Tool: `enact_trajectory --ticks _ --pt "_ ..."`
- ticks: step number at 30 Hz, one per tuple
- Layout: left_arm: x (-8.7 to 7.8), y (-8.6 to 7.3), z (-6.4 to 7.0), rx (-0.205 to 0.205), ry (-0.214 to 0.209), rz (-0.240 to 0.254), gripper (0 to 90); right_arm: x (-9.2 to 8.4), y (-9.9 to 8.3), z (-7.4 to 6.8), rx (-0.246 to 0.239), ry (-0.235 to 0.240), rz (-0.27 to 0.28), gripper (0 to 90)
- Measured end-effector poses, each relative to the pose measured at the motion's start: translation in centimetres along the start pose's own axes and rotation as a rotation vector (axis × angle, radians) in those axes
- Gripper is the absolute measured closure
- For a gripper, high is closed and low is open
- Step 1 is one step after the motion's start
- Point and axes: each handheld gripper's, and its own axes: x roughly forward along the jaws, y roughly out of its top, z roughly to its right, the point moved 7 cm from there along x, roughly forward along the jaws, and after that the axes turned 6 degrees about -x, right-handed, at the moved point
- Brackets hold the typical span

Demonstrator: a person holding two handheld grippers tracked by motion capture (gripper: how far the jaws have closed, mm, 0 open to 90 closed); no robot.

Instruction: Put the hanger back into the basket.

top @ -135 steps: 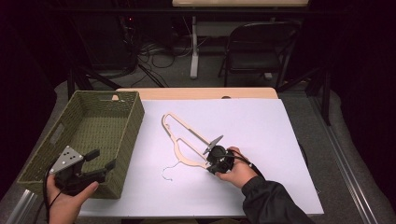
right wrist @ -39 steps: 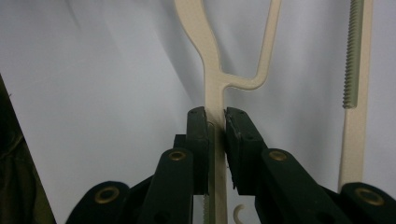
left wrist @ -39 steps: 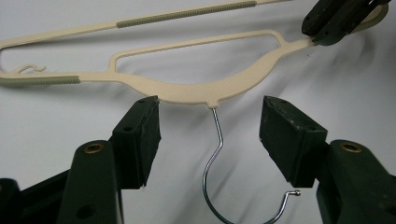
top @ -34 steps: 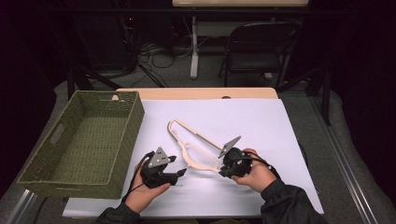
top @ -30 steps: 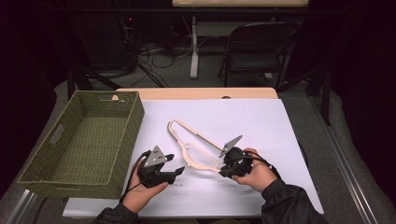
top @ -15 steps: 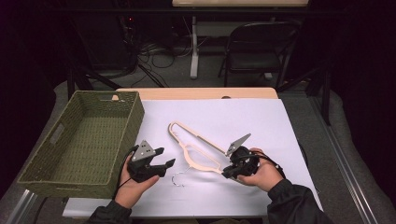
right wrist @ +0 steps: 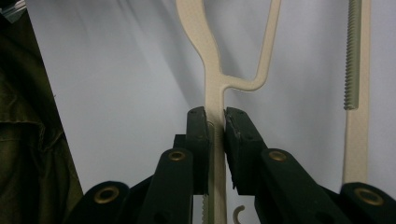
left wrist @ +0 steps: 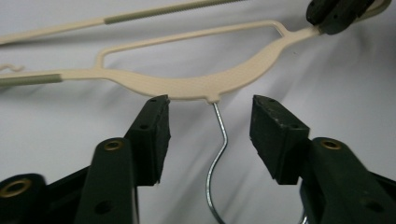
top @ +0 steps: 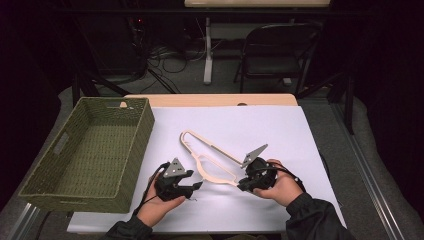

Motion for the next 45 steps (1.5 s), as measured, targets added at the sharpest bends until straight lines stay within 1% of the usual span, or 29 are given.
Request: enact_trajectory --ticks 3,4,5,7,10,12,14,21,23,24,25,26,27,28,29,30,31,32,33,34,35,36,38,39,40,41,42,44,45 --pt "0.4 -0.1 0.1 0.004 -0.006 -0.013 55.9 0.0 0.0 0.0 0.002 -0.001 -0.001 80.4" --pt "0.5 -0.2 0.1 -0.004 -0.017 -0.019 55.9 0.0 0.0 0.0 0.002 -0.001 -0.001 80.4" --pt "0.6 -0.2 0.2 -0.007 -0.018 -0.019 59.2 0.0 0.0 0.0 -0.002 0.0 0.001 80.4" --pt "0.8 -0.3 0.2 -0.007 -0.028 -0.034 60.2 -0.1 0.0 0.0 -0.003 0.003 -0.005 80.4" --pt "1.0 -0.4 0.2 -0.002 -0.022 -0.041 60.3 -0.1 -0.1 0.0 -0.001 0.006 -0.009 80.4" --pt "0.9 -0.3 0.2 -0.003 -0.023 -0.044 60.3 0.0 0.0 0.0 0.004 0.003 0.008 80.4" --pt "1.0 -0.2 0.3 0.001 -0.025 -0.046 61.3 -0.1 0.0 0.0 0.006 0.002 0.007 80.4" --pt "1.5 -0.2 0.5 -0.003 -0.021 -0.064 62.8 -0.1 0.1 0.0 0.008 -0.001 0.01 80.4" --pt "1.5 -0.1 0.4 -0.004 -0.018 -0.059 61.7 -0.1 0.1 0.0 0.007 -0.001 0.011 80.4" --pt "1.3 0.1 0.2 -0.015 -0.009 -0.039 60.5 -0.1 0.1 0.0 0.007 -0.002 0.01 80.4" --pt "1.3 0.1 0.2 -0.015 -0.009 -0.039 58.8 -0.1 0.1 0.0 0.007 -0.002 0.01 80.4" --pt "0.5 0.6 -0.1 -0.011 0.009 0.006 56.4 -0.2 0.0 0.0 0.005 -0.001 0.012 80.4" --pt "0.5 0.6 -0.1 -0.011 0.009 0.006 53.6 -0.2 0.0 0.0 0.002 0.0 0.013 80.4" --pt "0.0 0.9 -0.3 -0.011 0.015 0.035 53.6 -0.2 0.0 0.0 0.002 0.0 0.013 80.4" --pt "-0.5 1.2 -0.6 -0.01 0.028 0.06 51.3 -0.2 0.0 0.0 0.005 0.001 0.012 80.4" --pt "-1.0 1.5 -1.1 -0.015 0.05 0.079 49.3 -0.2 0.0 0.0 0.004 0.001 0.011 80.4" --pt "-1.3 1.7 -1.6 -0.017 0.073 0.082 47.4 -0.2 -0.1 0.0 0.002 0.003 0.01 80.3" --pt "-1.7 1.9 -2.8 -0.024 0.119 0.097 43.2 -0.2 -0.1 0.0 0.003 0.005 0.007 80.4" --pt "-1.7 1.9 -2.8 -0.024 0.119 0.097 41.1 -0.3 -0.2 0.0 0.003 0.005 0.002 80.4" --pt "-1.5 1.9 -3.7 -0.029 0.139 0.088 40.0 -0.3 -0.1 0.0 0.005 0.003 0.01 80.4" --pt "-1.5 1.9 -3.7 -0.029 0.139 0.088 38.4 -0.3 -0.1 0.0 0.005 0.003 0.01 80.4" --pt "-0.9 1.5 -4.4 -0.026 0.168 0.055 37.2 -0.4 -0.2 0.1 0.003 0.005 0.01 80.4" --pt "-0.1 0.9 -4.6 -0.018 0.171 0.026 35.8 -0.5 -0.1 0.1 0.003 0.005 0.014 80.4" --pt "-0.1 0.9 -4.6 -0.018 0.171 0.026 35.4 -0.6 -0.1 0.1 0.001 0.004 0.011 80.4" --pt "0.5 0.4 -4.8 0.01 0.193 0.003 35.2 -0.7 -0.1 0.1 0.003 0.008 0.007 80.4" --pt "0.5 0.4 -4.8 0.01 0.193 0.003 33.8 -0.7 -0.1 0.1 0.003 0.008 0.007 80.4" --pt "1.1 0.0 -5.0 0.047 0.208 -0.02 33.0 -0.8 -0.1 0.2 -0.001 0.003 -0.001 80.4" --pt "1.8 -0.2 -5.2 0.081 0.219 -0.039 32.0 -0.8 0.0 0.2 -0.002 0.008 0.005 80.4" --pt "1.8 -0.2 -5.2 0.081 0.219 -0.039 30.1 -0.8 0.0 0.2 -0.001 0.008 0.006 80.4"
